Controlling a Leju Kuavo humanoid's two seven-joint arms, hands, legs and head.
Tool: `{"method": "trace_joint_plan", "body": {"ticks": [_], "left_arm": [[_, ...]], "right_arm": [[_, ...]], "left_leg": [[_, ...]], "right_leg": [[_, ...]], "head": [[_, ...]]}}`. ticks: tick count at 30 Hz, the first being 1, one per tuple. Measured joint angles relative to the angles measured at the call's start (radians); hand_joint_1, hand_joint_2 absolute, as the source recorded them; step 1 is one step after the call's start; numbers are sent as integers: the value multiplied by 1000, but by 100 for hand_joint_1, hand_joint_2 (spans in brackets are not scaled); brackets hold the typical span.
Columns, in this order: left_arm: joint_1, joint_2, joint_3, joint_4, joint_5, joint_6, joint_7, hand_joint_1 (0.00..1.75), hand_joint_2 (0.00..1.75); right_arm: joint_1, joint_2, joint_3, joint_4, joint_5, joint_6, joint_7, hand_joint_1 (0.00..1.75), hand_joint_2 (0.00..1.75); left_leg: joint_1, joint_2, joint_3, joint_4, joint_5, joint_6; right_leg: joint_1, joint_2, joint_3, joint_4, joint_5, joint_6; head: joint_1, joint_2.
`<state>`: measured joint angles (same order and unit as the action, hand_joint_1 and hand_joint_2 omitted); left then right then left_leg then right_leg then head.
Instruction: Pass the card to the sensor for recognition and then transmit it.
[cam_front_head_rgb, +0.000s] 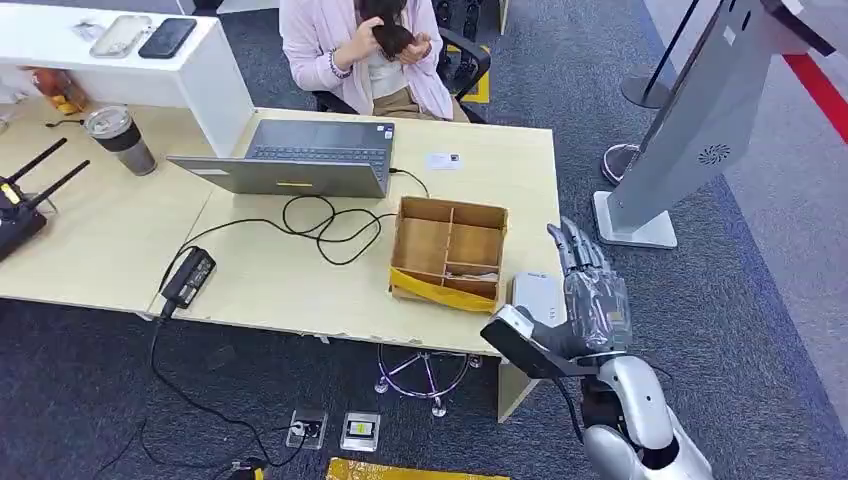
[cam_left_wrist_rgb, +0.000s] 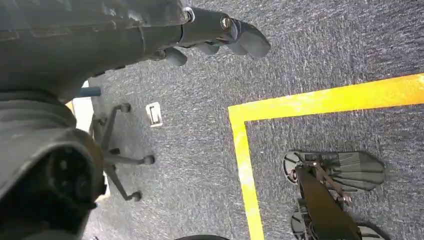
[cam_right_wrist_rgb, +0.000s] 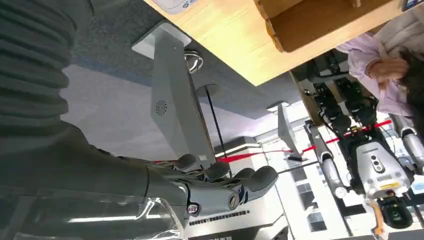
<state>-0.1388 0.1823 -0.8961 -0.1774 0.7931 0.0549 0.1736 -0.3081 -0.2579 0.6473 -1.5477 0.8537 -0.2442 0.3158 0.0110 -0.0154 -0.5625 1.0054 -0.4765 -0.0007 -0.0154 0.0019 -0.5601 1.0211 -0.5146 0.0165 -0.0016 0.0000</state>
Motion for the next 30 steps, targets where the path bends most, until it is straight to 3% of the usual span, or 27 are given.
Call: {"method": "trace_joint_plan", "body": {"ticks": [13, 22, 30], "left_arm": [[-1, -7, 0, 0, -11, 5, -3, 0, 0], [-2, -8, 0, 0, -8, 5, -8, 0, 0], [-3, -8, -2, 0, -12, -3, -19, 0, 0]], "right_arm": [[-17, 141, 12, 76, 2, 85, -85, 0, 175], [-34, 227, 38, 138, 8, 89, -93, 0, 175], [-63, 270, 51, 211, 46, 64, -102, 0, 175]], "left_leg": [[0, 0, 0, 0, 0, 0], [0, 0, 0, 0, 0, 0], [0, 0, 0, 0, 0, 0]], "right_leg": [[0, 0, 0, 0, 0, 0], [0, 0, 0, 0, 0, -1], [0, 0, 0, 0, 0, -1]], "head": [[0, 0], [0, 0], [0, 0]]}}
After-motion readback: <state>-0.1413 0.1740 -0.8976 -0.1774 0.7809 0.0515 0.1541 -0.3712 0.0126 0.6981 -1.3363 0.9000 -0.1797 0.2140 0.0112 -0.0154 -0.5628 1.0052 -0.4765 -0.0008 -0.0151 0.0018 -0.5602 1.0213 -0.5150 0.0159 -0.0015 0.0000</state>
